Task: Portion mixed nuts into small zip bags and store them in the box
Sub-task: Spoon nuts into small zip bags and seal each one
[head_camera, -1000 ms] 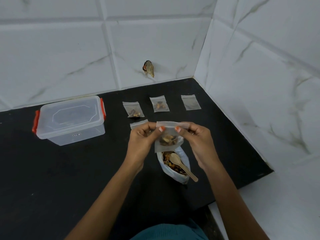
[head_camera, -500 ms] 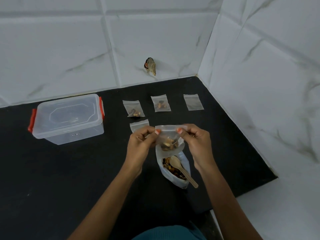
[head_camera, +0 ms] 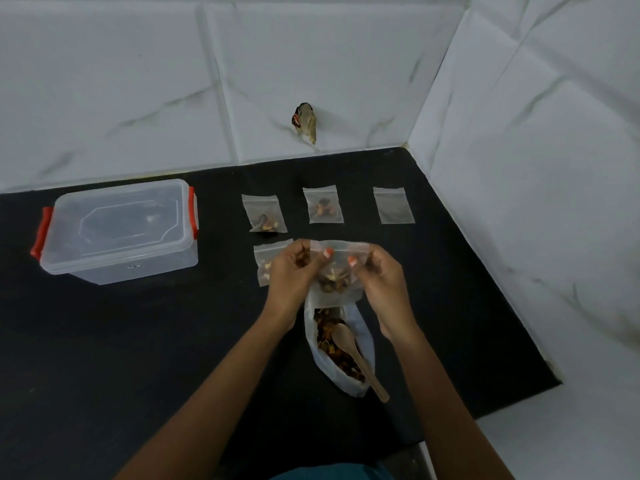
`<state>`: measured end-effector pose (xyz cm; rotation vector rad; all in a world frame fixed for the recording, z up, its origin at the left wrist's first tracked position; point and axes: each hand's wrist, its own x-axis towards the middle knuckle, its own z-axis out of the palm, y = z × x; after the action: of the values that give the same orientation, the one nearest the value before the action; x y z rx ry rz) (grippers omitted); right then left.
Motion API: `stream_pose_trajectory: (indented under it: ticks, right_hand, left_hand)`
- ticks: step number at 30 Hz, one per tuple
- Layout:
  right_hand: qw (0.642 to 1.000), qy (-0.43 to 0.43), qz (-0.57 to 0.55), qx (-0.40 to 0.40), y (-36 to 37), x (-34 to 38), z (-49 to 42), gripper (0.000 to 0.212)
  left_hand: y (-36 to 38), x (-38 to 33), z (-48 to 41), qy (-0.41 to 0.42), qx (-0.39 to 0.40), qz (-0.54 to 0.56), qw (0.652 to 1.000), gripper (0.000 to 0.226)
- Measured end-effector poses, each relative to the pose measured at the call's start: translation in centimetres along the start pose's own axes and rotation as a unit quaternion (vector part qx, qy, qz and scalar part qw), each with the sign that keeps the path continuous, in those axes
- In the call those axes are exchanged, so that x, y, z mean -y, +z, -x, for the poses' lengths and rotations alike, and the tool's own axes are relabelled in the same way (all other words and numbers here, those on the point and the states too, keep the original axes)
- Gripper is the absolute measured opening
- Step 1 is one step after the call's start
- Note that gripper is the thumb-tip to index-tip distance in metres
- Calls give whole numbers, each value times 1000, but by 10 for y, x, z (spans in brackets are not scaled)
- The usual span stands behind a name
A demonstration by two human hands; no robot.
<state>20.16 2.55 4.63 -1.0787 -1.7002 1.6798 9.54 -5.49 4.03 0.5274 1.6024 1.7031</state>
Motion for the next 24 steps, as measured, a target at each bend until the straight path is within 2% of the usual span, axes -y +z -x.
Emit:
stream_pose_trajectory:
  ticks: [5, 8, 12, 16, 21, 24]
  right_hand:
    - [996, -7, 69, -56, -2, -12, -50, 13]
    - [991, -28, 109, -67, -3, -23, -78, 18]
    - [990, -26, 126, -62, 1, -37, -102, 20]
    - [987, 1, 155, -46, 5, -58, -117, 19]
    - [979, 7, 202, -23, 6, -73, -126, 26]
    - [972, 5, 233, -16, 5, -76, -130, 32]
  left_hand:
    - [7, 6, -37, -44, 55, -15, 997, 22]
    - [12, 9, -58, -69, 79, -45, 993, 43]
    - [17, 19, -80, -91, 47, -100, 990, 64]
    - [15, 39, -92, -114, -9, -139, 984, 67]
    - [12, 49, -100, -125, -3, -228, 966, 60]
    - [12, 53, -102, -125, -6, -312, 942, 57]
